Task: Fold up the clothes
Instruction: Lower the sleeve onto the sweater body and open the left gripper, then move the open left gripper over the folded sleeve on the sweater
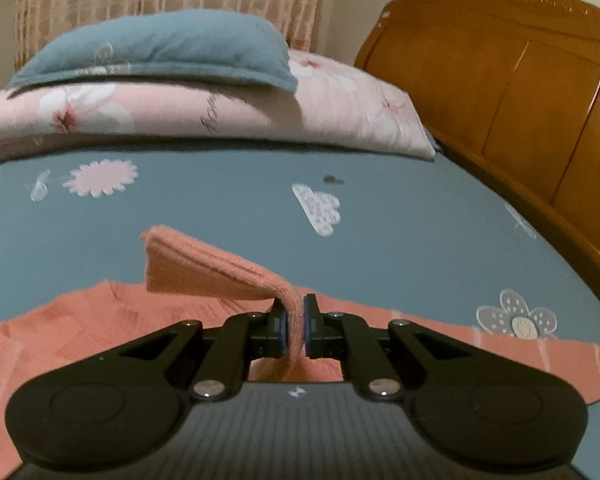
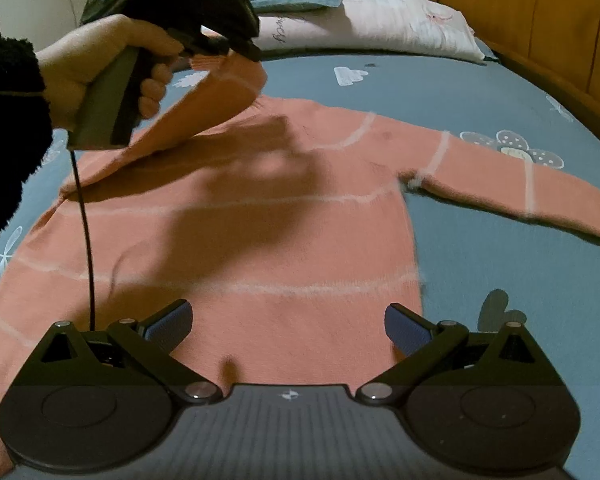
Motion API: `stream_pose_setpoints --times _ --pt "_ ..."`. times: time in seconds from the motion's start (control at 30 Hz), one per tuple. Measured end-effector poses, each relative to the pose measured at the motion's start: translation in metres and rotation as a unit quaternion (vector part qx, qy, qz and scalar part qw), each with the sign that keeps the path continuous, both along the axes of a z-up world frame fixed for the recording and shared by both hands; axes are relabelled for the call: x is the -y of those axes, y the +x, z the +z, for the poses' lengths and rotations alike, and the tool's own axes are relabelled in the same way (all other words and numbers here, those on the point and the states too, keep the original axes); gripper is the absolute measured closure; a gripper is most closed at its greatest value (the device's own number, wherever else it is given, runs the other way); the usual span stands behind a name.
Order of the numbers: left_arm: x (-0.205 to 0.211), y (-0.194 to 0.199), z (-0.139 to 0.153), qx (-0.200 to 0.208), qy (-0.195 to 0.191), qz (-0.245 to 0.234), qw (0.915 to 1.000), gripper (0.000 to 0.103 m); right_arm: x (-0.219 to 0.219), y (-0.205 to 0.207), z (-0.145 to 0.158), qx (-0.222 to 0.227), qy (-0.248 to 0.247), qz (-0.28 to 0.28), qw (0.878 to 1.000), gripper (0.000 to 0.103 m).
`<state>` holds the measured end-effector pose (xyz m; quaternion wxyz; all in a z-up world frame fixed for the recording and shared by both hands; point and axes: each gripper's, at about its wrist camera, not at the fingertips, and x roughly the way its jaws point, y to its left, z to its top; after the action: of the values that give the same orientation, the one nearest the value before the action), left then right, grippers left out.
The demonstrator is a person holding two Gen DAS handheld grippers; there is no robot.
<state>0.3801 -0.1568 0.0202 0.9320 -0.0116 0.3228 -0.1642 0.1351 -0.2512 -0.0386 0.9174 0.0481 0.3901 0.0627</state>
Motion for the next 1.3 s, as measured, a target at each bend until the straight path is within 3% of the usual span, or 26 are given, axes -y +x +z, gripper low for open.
stream_pose_setpoints --times 0.43,0.73,0.87,0.93,1.13,1.3 --pt "0.023 -0.005 -0.022 -0.007 0.010 -0.019 0.9997 0.096 -0.003 0.004 -0.007 -0.015 0.000 -0.002 1.000 0.000" --pt "0.034 -0.019 -0.022 -0.008 0.013 -0.059 0.9981 0.071 -0.008 0.003 -0.007 -0.021 -0.005 -0.003 1.000 0.000" --pt "0.036 -0.026 -0.016 -0.014 -0.007 -0.094 0.9954 0.065 -0.009 0.006 -0.008 -0.025 -0.006 -0.007 1.000 0.000" --pt "0.037 -0.032 -0.008 0.002 -0.005 -0.109 0.9941 0.065 -0.010 0.007 -0.008 -0.025 -0.004 -0.008 1.000 0.000" --pt "0.022 -0.046 0.017 0.021 0.015 -0.111 0.9935 0.063 -0.009 0.005 -0.004 -0.019 0.001 -0.007 1.000 0.000" --pt "-0.014 -0.063 0.043 0.026 0.061 -0.088 0.9939 0.060 -0.001 0.005 0.000 -0.013 0.016 -0.017 1.000 0.000"
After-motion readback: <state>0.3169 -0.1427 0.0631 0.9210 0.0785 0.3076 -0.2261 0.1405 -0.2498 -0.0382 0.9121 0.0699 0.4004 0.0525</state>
